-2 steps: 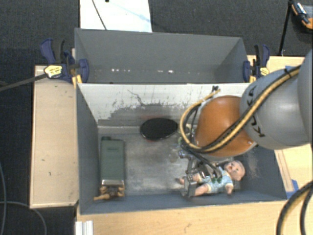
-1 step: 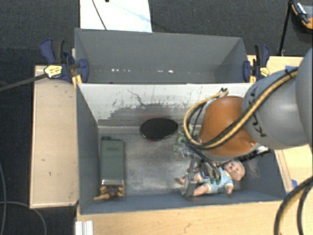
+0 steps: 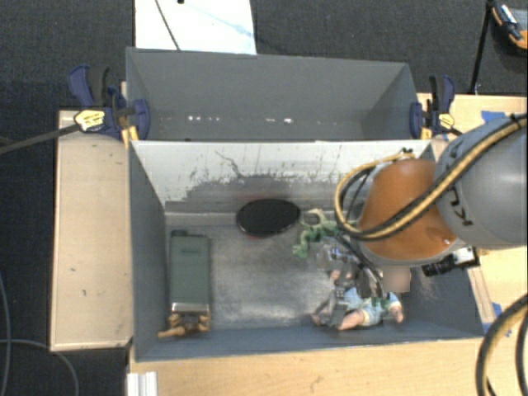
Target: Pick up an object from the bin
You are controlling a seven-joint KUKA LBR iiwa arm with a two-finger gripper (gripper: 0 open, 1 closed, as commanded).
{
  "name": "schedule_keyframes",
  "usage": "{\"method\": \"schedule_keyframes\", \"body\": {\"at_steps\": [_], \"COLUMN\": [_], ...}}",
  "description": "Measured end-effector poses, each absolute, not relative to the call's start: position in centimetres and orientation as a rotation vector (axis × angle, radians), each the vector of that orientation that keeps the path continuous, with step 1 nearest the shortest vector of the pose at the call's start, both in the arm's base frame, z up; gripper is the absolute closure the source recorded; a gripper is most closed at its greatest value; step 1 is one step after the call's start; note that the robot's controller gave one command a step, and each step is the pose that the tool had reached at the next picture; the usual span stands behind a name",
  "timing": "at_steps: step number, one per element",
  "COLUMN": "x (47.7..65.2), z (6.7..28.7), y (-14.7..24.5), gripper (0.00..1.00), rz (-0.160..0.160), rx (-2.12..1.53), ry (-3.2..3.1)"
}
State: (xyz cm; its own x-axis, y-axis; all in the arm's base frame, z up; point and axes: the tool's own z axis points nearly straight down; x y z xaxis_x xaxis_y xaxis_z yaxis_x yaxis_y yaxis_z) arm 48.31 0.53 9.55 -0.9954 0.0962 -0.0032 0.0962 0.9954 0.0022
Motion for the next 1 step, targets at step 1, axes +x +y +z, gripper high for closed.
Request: {"method": "schedule_keyframes", "body": {"at_steps": [1], "x": [48.55], "z": [8.70], "y": [-1.99], "gripper": [0.00], "rz": [0.003], "rx": [-0.299], "ry": [3.125]}}
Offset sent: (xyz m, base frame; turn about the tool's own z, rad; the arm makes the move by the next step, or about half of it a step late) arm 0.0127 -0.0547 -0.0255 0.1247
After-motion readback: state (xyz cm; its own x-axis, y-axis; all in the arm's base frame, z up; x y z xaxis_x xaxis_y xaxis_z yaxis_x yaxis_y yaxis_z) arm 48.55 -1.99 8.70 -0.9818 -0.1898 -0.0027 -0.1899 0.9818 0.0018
